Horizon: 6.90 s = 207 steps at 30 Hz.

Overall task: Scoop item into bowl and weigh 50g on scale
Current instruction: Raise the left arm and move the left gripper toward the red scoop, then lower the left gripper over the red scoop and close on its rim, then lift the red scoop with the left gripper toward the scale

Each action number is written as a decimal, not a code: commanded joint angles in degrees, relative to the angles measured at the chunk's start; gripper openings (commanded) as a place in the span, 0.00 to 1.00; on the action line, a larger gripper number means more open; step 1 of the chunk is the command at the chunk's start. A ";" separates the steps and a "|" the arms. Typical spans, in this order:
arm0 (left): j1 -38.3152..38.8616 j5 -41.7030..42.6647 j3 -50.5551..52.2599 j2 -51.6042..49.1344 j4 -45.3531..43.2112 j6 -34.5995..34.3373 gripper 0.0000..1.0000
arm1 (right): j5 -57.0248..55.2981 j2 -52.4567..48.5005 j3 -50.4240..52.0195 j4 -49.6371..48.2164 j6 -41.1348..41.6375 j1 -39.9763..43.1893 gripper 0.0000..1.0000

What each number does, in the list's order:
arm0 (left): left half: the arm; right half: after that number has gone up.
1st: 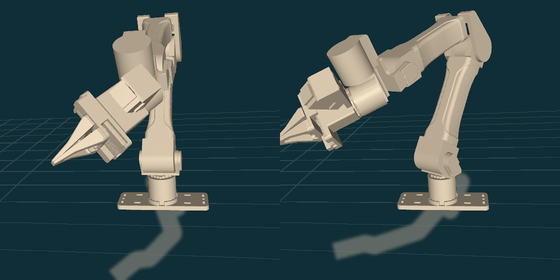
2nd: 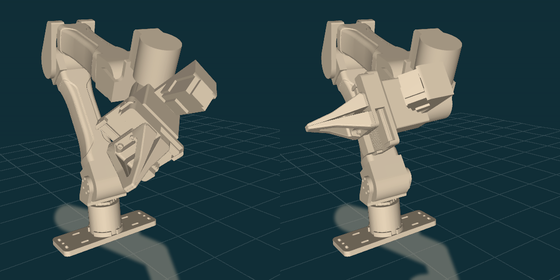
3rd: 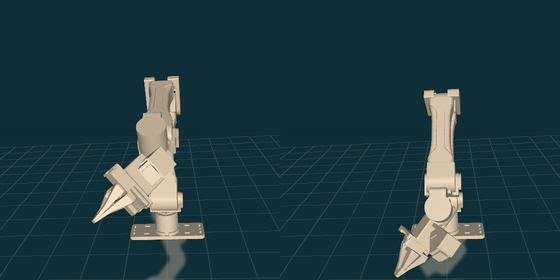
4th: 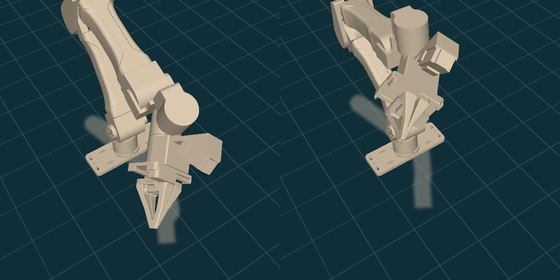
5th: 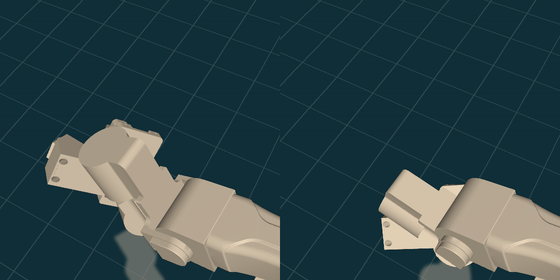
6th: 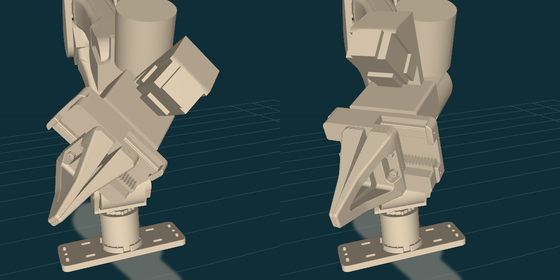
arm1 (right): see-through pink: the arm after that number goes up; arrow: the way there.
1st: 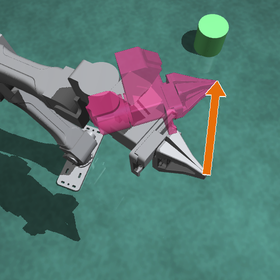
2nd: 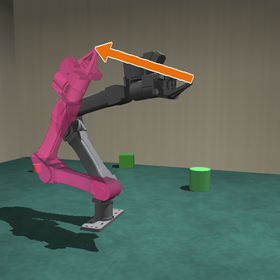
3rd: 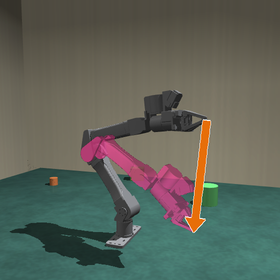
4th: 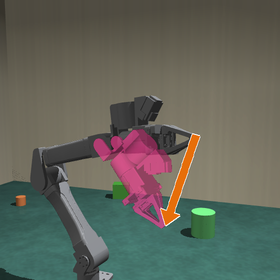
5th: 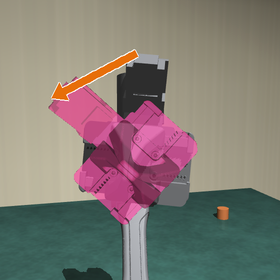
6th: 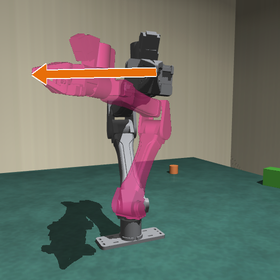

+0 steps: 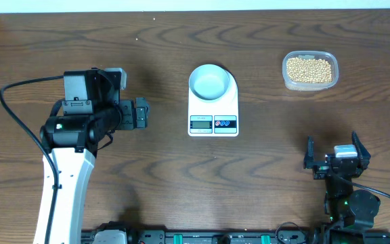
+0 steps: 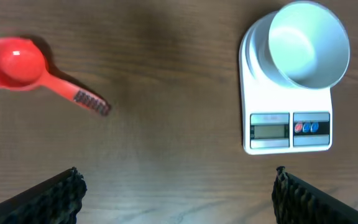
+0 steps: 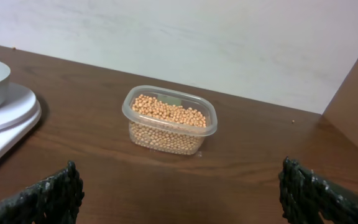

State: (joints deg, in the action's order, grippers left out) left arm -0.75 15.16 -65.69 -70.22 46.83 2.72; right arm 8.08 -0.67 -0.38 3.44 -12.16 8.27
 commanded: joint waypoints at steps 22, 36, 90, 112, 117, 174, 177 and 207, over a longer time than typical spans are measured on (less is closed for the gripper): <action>-2.69 -25.81 -1.16 -28.50 -15.47 -38.60 0.67 | -0.02 0.35 0.07 0.24 -0.13 -0.44 0.99; -6.25 -17.25 -1.14 -37.29 -23.37 -33.40 0.48 | -0.02 0.35 0.07 0.24 -0.13 -0.44 0.99; -19.85 -16.24 -0.94 -31.63 -30.88 -22.45 0.44 | -0.02 0.35 0.07 0.24 -0.13 -0.44 0.99; -19.63 -13.81 -0.92 -41.46 -29.86 -22.71 0.36 | -0.02 0.35 0.07 0.24 -0.13 -0.44 0.99; -19.63 -13.84 -0.92 -42.53 -31.41 -22.93 0.35 | -0.02 0.35 0.07 0.24 -0.13 -0.44 0.99; -18.58 -2.08 -0.87 -27.21 -27.19 -23.56 0.07 | -0.02 0.35 0.07 0.26 -0.13 -0.44 0.99; -17.66 1.46 -0.87 -19.89 -22.18 -24.15 0.07 | -0.02 0.35 0.07 0.24 -0.13 -0.44 0.99; 3.50 6.32 -0.26 9.46 -1.11 -36.13 0.07 | -0.02 0.35 0.07 0.20 -2.58 -0.44 0.99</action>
State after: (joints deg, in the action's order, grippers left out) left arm 1.52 20.73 -66.04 -61.06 46.06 -33.06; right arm 8.08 -0.67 -0.38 3.42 -12.21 8.27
